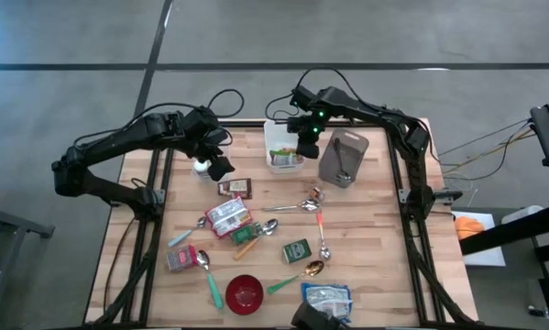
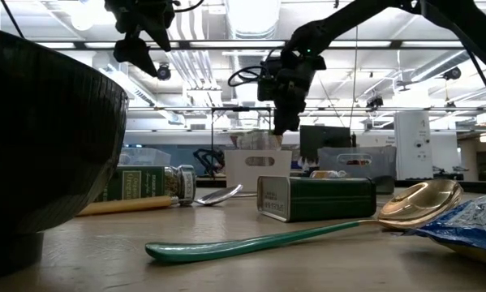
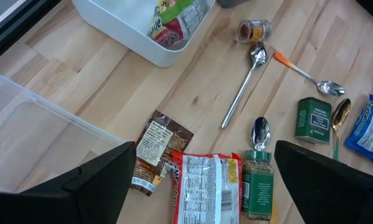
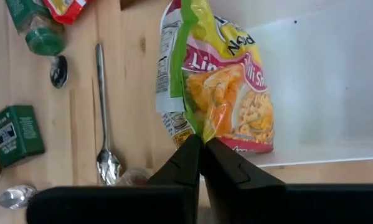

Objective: Pick & Place Food Item
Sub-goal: Put the green noodle pack into the white bin, then put the orange spoon into the black bin

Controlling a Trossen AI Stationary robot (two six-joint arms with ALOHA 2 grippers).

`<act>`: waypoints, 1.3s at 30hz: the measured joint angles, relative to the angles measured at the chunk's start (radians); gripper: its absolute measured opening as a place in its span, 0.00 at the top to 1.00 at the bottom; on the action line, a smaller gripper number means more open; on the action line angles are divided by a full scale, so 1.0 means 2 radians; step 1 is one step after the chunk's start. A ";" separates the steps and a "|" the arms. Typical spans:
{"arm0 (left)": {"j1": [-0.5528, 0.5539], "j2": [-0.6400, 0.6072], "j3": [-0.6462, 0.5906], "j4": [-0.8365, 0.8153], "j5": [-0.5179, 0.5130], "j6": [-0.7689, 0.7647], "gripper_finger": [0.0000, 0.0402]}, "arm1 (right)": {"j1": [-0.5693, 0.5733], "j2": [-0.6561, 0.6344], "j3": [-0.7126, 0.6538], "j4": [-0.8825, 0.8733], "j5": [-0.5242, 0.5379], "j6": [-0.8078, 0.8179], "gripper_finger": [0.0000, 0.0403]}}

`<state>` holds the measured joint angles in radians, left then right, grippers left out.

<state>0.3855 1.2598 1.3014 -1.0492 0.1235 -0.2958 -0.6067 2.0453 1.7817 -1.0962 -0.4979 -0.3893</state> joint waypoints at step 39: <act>0.000 0.000 0.000 -0.006 0.001 -0.009 0.04 | 0.079 -0.154 -0.041 -0.040 0.135 0.270 0.43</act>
<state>0.3852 1.2598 1.3014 -1.0615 0.1262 -0.3148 -0.4488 1.7371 1.6996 -1.1759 -0.2279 0.1503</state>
